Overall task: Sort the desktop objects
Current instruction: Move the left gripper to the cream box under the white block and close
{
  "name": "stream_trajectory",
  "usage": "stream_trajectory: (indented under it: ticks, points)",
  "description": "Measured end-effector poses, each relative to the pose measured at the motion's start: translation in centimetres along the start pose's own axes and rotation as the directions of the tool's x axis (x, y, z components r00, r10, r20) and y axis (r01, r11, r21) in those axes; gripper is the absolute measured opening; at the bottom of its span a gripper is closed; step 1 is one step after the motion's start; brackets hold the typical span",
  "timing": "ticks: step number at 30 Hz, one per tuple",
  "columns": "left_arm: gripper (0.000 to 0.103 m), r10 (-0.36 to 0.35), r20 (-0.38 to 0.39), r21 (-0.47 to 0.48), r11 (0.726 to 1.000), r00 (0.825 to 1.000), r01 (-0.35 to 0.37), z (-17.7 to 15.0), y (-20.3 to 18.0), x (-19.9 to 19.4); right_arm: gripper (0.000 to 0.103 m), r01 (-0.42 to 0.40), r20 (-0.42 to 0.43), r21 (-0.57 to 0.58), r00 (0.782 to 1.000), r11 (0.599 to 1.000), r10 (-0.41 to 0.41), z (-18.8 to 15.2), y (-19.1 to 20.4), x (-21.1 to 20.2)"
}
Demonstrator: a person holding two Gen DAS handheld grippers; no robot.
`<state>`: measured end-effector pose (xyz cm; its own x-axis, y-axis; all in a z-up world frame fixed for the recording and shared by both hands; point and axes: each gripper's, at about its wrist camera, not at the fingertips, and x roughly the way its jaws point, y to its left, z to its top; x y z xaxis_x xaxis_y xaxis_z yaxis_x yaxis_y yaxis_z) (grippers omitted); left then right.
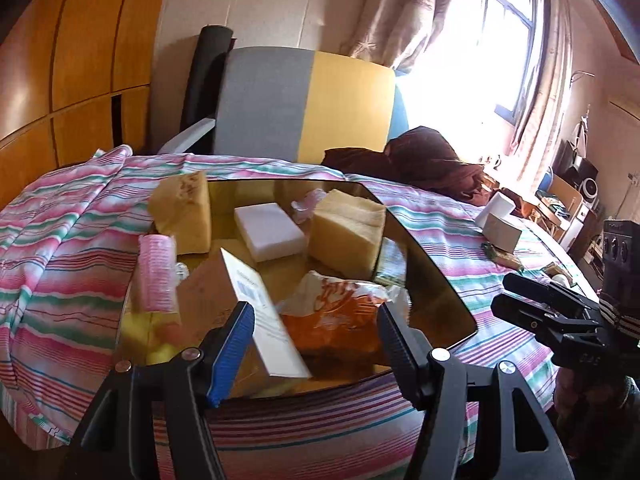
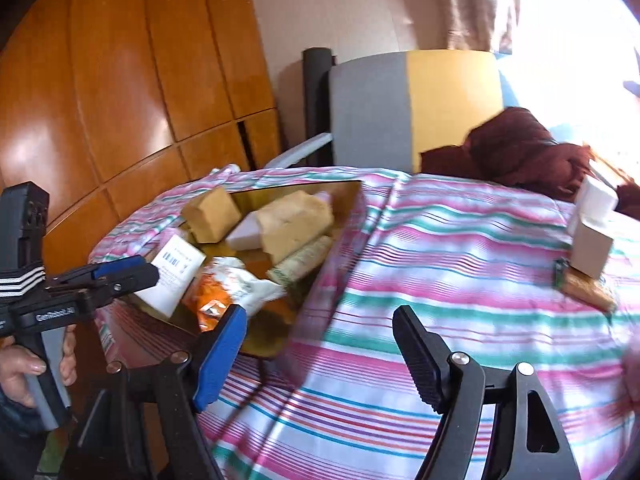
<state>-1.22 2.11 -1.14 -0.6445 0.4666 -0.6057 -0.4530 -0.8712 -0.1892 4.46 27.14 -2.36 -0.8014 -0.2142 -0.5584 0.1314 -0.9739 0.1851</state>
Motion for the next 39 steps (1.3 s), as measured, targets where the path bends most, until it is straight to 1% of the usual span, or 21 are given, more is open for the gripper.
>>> stream_trajectory:
  ticks: [4,7,9,12,16,17,20,22,23,24,30,32,36,39]
  points:
    - [0.065,-0.078,-0.03,0.047,0.996,0.997,0.079,0.9,-3.6,1.5,0.078,0.078,-0.021,0.084,0.997,0.993,-0.076,-1.6,-3.9,-1.0]
    - [0.065,-0.138,-0.047,0.09,0.986,0.989,0.141,1.8,-7.0,2.7,0.078,0.146,-0.026,0.152,0.989,0.978,-0.143,-2.9,-7.2,-2.2]
    - [0.065,-0.179,-0.058,0.117,0.976,0.982,0.185,2.6,-9.6,3.7,0.078,0.196,-0.014,0.19,0.98,0.962,-0.197,-3.6,-9.1,-3.4]
    - [0.066,-0.234,-0.079,0.157,0.957,0.969,0.243,3.7,-13.4,5.2,0.078,0.269,0.011,0.234,0.96,0.934,-0.279,-4.4,-11.7,-5.1]
    - [0.066,-0.281,-0.138,0.195,0.932,0.95,0.304,4.8,-18.6,8.3,0.079,0.32,0.034,0.259,0.94,0.911,-0.34,-5.1,-14.0,-6.4]
    - [0.066,-0.291,-0.151,0.203,0.926,0.945,0.318,5.1,-19.7,9.0,0.079,0.323,0.037,0.257,0.938,0.911,-0.344,-5.3,-14.2,-6.5]
    - [0.067,-0.299,-0.174,0.248,0.909,0.938,0.336,6.1,-23.1,11.0,0.079,0.317,0.038,0.249,0.941,0.915,-0.336,-5.8,-14.7,-6.1]
    - [0.073,-0.302,-0.195,0.275,0.896,0.933,0.348,6.7,-25.2,12.4,0.079,0.313,0.042,0.239,0.942,0.919,-0.332,-6.2,-14.8,-5.7]
    - [0.081,-0.304,-0.204,0.286,0.89,0.93,0.354,7.1,-26.1,13.2,0.079,0.308,0.047,0.236,0.944,0.922,-0.328,-6.3,-14.8,-5.5]
    - [0.083,-0.305,-0.212,0.297,0.885,0.928,0.358,7.4,-27.0,13.8,0.079,0.304,0.053,0.233,0.945,0.924,-0.324,-6.3,-14.8,-5.3]
    - [0.083,-0.283,-0.246,0.346,0.868,0.927,0.357,8.9,-31.3,18.3,0.079,0.287,0.08,0.193,0.948,0.938,-0.307,-6.1,-14.4,-4.5]
    - [0.083,-0.266,-0.25,0.364,0.865,0.931,0.344,9.2,-32.3,19.7,0.079,0.289,0.076,0.181,0.949,0.94,-0.306,-6.2,-14.3,-4.1]
    - [0.083,-0.25,-0.26,0.385,0.859,0.933,0.337,9.8,-34.0,22.3,0.079,0.28,0.063,0.172,0.954,0.944,-0.295,-6.3,-14.3,-3.6]
    - [0.083,-0.237,-0.271,0.399,0.855,0.933,0.333,10.3,-34.9,23.9,0.079,0.254,0.043,0.19,0.963,0.948,-0.267,-6.4,-14.8,-3.2]
